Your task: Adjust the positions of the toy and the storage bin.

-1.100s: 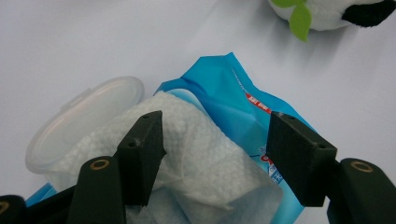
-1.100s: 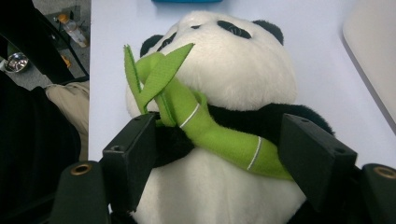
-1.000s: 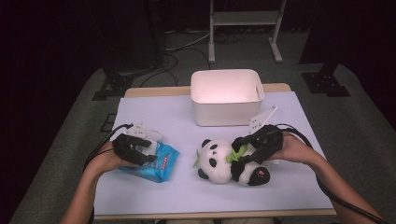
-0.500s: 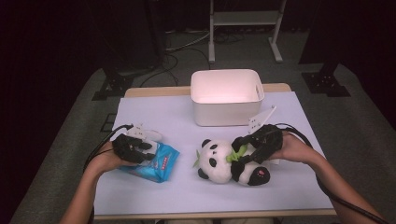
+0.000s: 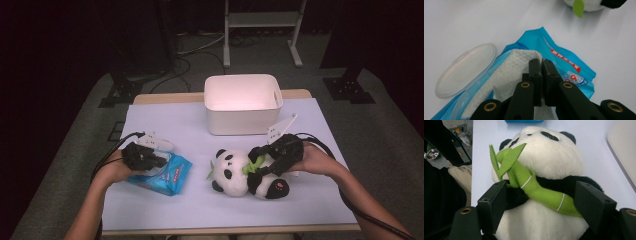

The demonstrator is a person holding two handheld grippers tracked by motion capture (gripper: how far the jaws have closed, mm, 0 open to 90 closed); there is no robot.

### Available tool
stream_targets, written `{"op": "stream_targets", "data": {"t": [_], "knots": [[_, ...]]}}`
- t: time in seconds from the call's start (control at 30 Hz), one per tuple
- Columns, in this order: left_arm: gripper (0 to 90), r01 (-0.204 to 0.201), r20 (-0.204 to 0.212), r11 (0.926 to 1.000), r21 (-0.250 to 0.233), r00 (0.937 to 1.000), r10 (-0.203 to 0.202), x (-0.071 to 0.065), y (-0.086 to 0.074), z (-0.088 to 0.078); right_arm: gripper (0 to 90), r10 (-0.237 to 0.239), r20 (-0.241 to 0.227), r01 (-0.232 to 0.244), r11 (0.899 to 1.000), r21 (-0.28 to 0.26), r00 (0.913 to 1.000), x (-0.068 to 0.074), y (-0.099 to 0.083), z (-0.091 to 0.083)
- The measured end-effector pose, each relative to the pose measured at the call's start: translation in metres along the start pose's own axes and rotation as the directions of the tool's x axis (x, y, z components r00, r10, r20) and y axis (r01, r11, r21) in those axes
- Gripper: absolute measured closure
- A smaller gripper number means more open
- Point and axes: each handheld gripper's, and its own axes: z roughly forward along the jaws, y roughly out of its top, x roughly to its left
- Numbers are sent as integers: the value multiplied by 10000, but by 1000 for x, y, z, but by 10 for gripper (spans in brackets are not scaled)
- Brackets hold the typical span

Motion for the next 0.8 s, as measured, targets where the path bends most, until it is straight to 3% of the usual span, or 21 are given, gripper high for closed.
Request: {"op": "stream_targets", "data": {"t": [0.33, 0.8], "knots": [[880, -221, 522, 9996, -187, 9984, 231, -3, 5, -3, 257, 37, 7, -37, 9999, -121, 10000, 0, -1, 0], [881, -557, 649, 9983, -172, 9963, 567, -8, 15, -5, 253, -93, 30, 93, 9999, -46, 10000, 0, -1, 0]]}}
